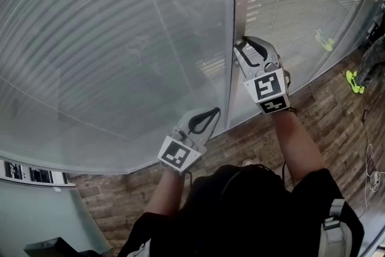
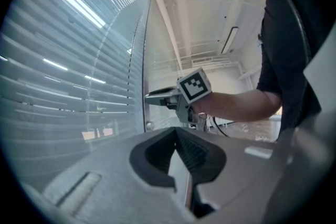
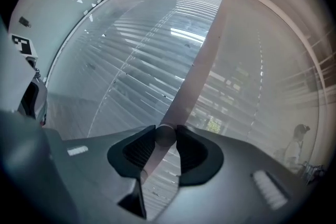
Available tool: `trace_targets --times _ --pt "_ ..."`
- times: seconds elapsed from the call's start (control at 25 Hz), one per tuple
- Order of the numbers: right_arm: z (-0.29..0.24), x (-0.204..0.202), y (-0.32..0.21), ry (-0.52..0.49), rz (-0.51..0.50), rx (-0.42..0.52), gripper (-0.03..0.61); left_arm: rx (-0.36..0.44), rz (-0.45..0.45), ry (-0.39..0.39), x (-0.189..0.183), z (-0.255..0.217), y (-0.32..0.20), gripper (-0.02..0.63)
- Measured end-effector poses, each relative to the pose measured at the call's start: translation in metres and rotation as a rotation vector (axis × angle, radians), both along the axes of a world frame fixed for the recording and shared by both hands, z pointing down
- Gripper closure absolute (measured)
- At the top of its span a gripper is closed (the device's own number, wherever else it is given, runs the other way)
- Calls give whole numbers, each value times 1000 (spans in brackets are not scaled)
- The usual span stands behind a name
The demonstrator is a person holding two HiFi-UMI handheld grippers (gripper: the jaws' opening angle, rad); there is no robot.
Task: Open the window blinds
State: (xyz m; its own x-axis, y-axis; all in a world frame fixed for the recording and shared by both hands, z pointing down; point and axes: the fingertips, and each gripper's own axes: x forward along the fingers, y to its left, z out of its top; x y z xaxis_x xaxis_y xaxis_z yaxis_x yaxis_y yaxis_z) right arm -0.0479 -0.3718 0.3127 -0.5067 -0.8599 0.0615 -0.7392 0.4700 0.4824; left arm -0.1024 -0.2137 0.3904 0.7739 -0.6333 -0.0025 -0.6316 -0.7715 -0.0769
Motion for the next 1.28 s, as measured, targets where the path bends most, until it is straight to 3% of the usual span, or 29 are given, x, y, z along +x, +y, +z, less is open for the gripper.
trace_targets --times 0.2,0.96,1.28 --pt "1 1 -2 -160 -17 -69 451 1 2 4 1 -1 0 610" --pt "5 5 -12 -476 -5 -198 453 -15 -4 7 -1 1 -3 609" --pt "6 9 -7 -522 -18 -218 453 -9 -4 9 8 2 1 609"
